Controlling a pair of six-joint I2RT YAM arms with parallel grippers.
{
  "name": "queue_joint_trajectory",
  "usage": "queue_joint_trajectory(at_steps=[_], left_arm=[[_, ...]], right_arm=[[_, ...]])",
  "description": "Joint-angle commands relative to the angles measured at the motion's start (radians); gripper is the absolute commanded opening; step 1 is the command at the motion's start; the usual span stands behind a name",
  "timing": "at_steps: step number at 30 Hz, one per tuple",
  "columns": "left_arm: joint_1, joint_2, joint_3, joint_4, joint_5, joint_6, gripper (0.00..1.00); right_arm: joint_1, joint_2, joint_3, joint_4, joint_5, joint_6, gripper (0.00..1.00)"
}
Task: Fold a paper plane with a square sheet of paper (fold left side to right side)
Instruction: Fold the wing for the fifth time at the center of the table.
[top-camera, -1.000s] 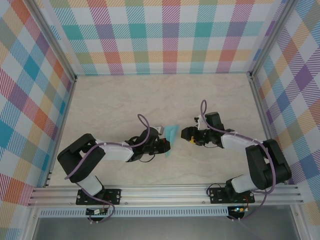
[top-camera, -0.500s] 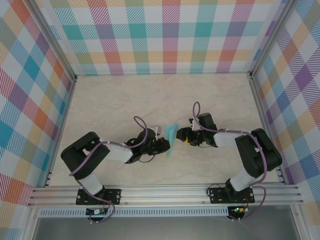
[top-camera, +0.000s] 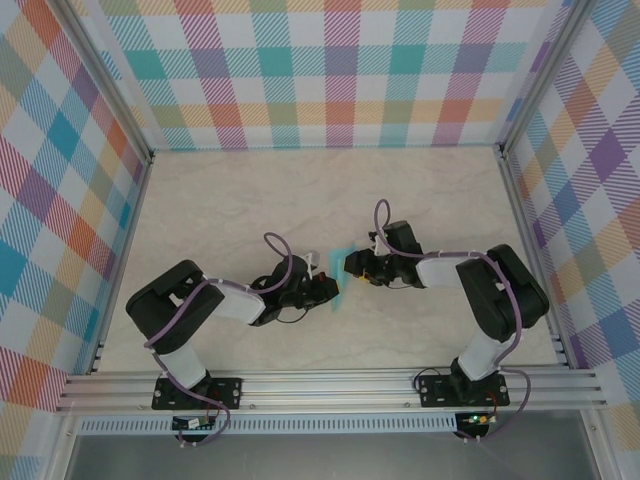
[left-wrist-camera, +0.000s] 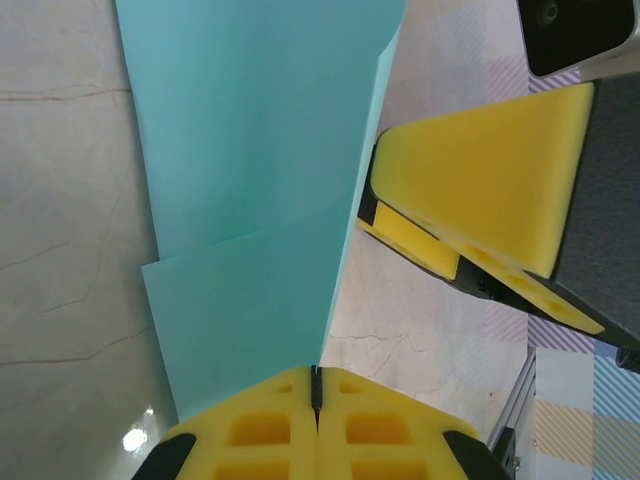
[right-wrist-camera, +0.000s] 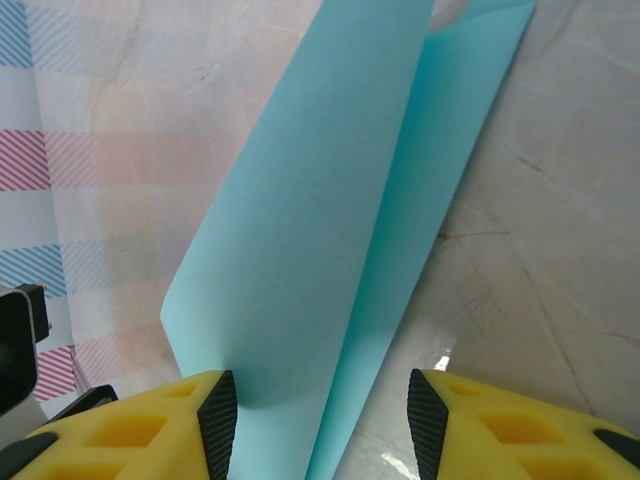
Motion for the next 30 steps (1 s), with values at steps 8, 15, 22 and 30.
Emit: queue_joint_trajectory(at_steps=[8, 15, 22, 30], left_arm=[[0.022, 0.050, -0.031, 0.107, 0.015, -0.054, 0.00], [0.022, 0.056, -0.030, 0.110, 0.016, -0.056, 0.00], [0.023, 0.057, -0.024, 0.110, 0.022, -0.057, 0.00], [0.025, 0.036, -0.018, 0.080, 0.017, -0.048, 0.10]], right_arm=[[0.023, 0.051, 0.061, -0.038, 0.035, 0.018, 0.49], [0.029, 0.080, 0.093, -0.121, 0.065, 0.035, 0.47], [0.037, 0.106, 0.117, -0.169, 0.081, 0.040, 0.47], [0.039, 0.119, 0.120, -0.168, 0.084, 0.042, 0.46]])
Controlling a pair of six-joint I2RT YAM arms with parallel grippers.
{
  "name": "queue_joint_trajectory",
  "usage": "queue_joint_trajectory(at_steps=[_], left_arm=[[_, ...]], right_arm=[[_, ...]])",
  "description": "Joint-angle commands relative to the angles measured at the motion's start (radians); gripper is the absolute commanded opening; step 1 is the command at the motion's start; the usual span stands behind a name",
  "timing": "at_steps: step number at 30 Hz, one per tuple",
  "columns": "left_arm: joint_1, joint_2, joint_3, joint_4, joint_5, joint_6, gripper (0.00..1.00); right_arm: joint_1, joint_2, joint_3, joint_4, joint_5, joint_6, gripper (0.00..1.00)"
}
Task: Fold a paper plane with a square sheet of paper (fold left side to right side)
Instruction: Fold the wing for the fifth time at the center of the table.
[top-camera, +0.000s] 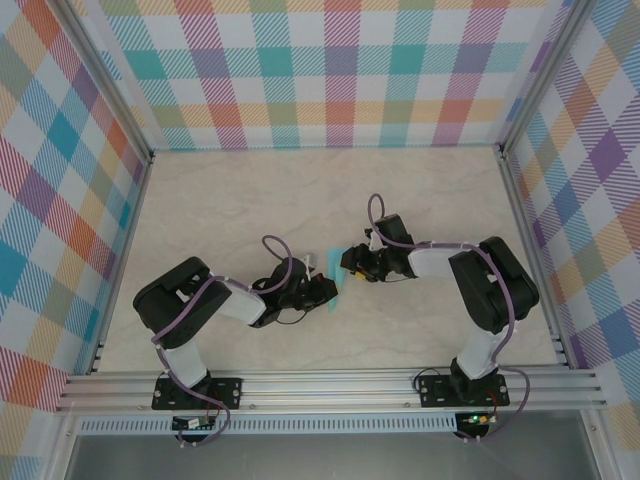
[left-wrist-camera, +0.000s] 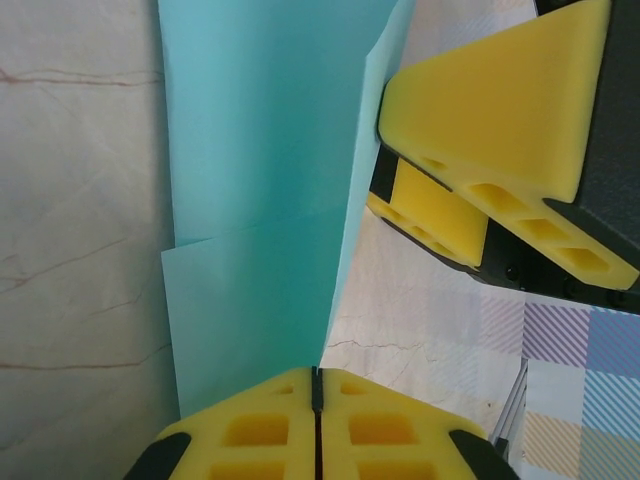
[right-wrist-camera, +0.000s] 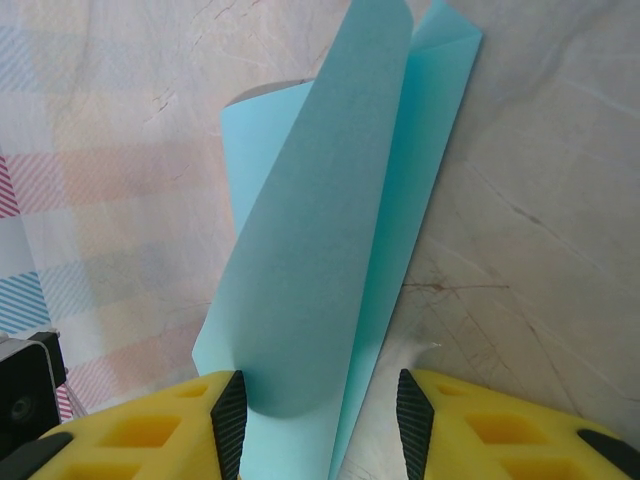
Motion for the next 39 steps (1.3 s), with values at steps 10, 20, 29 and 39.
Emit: queue_joint_trajectory(at_steps=[10, 20, 29, 39], left_arm=[[0.017, -0.044, 0.004, -0.005, 0.012, 0.002, 0.21], [0.042, -0.142, -0.005, -0.091, 0.000, 0.034, 0.39], [0.162, -0.138, 0.044, -0.133, 0.087, 0.046, 0.37], [0.189, -0.015, 0.152, -0.104, 0.146, 0.037, 0.31]], right_arm=[[0.017, 0.058, 0.002, -0.037, 0.042, -0.004, 0.46], [0.017, 0.061, 0.004, -0.035, 0.039, -0.004, 0.46], [0.017, 0.060, 0.005, -0.045, 0.042, -0.011, 0.46], [0.017, 0.057, 0.005, -0.049, 0.039, -0.011, 0.46]])
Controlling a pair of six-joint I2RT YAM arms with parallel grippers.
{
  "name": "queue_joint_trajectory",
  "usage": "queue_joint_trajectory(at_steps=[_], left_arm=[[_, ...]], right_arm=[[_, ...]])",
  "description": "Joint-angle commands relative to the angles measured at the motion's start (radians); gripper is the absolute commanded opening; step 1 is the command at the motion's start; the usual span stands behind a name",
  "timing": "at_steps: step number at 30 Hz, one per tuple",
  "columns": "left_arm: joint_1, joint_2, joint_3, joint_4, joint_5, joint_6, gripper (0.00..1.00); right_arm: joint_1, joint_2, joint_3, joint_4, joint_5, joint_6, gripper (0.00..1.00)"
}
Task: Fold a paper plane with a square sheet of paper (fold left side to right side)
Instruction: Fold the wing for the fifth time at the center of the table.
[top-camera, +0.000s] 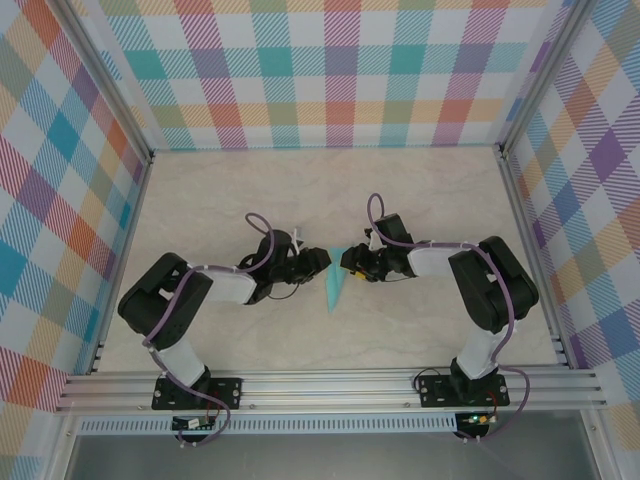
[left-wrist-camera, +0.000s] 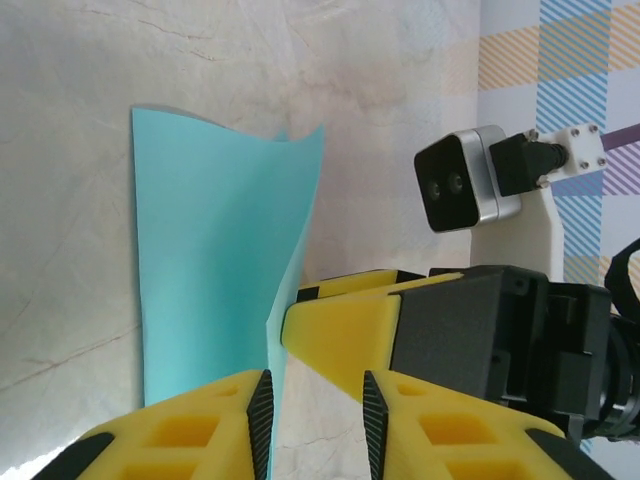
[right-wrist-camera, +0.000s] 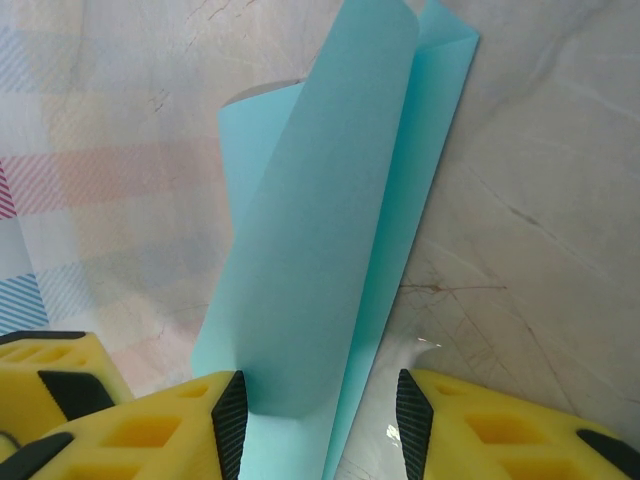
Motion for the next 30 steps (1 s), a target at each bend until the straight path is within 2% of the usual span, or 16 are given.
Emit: queue_joint_trajectory(at_steps=[1, 22, 25, 30], left_arm=[[0.015, 0.041, 0.033, 0.026, 0.034, 0.008, 0.31], [0.018, 0.189, 0.107, 0.096, 0.074, -0.024, 0.25], [0.018, 0.193, 0.107, 0.102, 0.074, -0.024, 0.19], [0.021, 0.178, 0.101, 0.078, 0.059, -0.004, 0.03]], right_arm=[[0.017, 0.053, -0.007, -0.030, 0.035, -0.014, 0.46], [0.019, 0.043, -0.007, -0.041, 0.035, -0.018, 0.46], [0.019, 0.043, -0.007, -0.042, 0.034, -0.020, 0.46], [0.019, 0.039, -0.006, -0.044, 0.033, -0.021, 0.47]])
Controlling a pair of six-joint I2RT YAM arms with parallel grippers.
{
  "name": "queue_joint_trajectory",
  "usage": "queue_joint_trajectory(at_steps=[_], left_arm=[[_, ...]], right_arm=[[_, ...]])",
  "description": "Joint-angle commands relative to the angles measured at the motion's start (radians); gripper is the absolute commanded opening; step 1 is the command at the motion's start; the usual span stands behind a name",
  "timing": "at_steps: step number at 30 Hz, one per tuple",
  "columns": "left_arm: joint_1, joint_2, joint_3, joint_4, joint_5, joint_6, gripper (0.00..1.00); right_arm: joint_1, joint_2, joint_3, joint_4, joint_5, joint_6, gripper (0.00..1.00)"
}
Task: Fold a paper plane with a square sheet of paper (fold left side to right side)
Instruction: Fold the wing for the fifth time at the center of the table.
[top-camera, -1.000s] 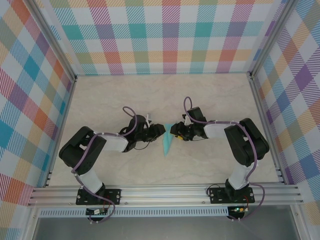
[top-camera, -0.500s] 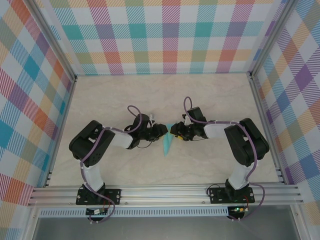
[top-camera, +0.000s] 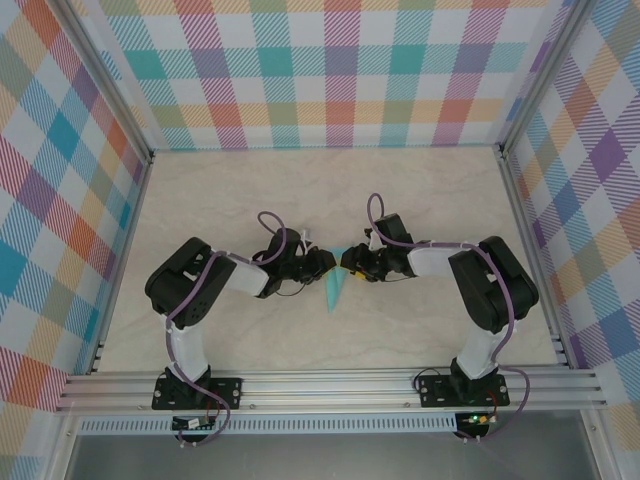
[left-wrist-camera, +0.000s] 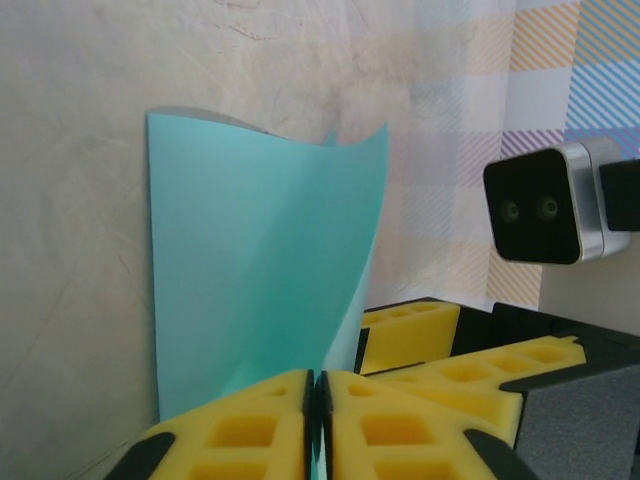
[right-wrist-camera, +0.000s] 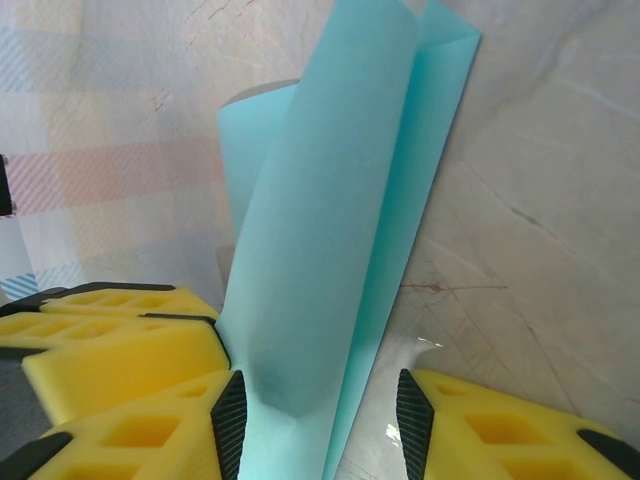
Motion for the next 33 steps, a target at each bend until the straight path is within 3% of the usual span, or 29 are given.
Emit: queue_joint_trajectory(at_steps=[1, 11, 22, 33], left_arm=[[0.021, -0.007, 0.015, 0.008, -0.001, 0.024, 0.01], [0.045, -0.030, 0.012, -0.042, 0.003, 0.080, 0.00], [0.045, -0.030, 0.011, -0.039, 0.006, 0.087, 0.00], [0.045, -0.035, 0.012, -0.042, 0.008, 0.088, 0.00]], right_arm=[[0.018, 0.037, -0.007, -0.041, 0.031, -0.022, 0.47], [-0.016, -0.058, -0.005, -0.020, 0.008, -0.009, 0.56], [-0.059, -0.013, 0.134, -0.052, -0.010, 0.049, 0.87], [-0.054, 0.099, 0.235, -0.055, -0.041, 0.083, 0.93]])
